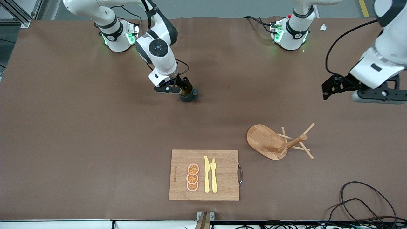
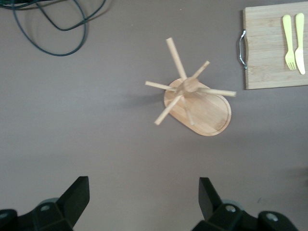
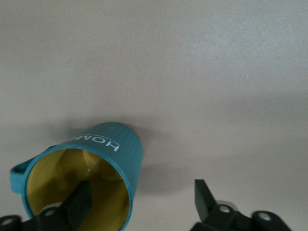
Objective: Transfer cup from left to right arm and place
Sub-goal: 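Close the right gripper on the teal mug's rim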
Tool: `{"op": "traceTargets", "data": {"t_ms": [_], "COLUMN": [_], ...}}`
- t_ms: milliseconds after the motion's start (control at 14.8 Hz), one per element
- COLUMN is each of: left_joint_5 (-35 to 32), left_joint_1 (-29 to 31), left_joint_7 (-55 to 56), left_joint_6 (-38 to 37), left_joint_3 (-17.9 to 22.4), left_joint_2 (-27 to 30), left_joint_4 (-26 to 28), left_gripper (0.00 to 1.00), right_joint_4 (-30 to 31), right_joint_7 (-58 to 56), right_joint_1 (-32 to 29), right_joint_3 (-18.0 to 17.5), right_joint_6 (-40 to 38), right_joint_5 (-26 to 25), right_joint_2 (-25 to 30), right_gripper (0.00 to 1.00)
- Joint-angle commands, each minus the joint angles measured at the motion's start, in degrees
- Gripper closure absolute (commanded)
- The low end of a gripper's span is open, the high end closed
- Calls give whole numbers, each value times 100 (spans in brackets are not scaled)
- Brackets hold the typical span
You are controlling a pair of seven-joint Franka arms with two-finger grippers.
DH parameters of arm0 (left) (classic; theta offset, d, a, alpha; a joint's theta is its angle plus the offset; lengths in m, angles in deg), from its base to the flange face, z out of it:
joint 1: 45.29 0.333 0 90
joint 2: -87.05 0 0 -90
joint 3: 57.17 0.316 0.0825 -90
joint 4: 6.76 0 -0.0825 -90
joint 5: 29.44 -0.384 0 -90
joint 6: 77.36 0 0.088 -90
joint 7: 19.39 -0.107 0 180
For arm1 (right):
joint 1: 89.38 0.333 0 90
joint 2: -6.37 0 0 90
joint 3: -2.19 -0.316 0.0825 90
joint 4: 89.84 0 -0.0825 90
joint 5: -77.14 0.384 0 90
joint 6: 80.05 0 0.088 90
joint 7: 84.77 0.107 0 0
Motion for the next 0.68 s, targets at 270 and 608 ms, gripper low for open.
{"op": "traceTargets", "data": {"t_ms": [270,608], "left_joint_5": [103,94], "left_joint_1": [-84,-41], "left_joint_7": [-128,-119], "left_joint_6": [-533,-524], "left_joint_3": [355,346], "left_joint_2": [672,515], "left_joint_4": [195,117], "left_gripper": [0,0], "right_joint_4": [-35,-62], "right_joint_7": [136,373], "right_joint_1": [74,74], "right_joint_3": [51,43], "right_joint_6": [148,157], "right_joint_5": [-36,-36], "right_joint_2": [-137,-155], "right_gripper": [61,90]}}
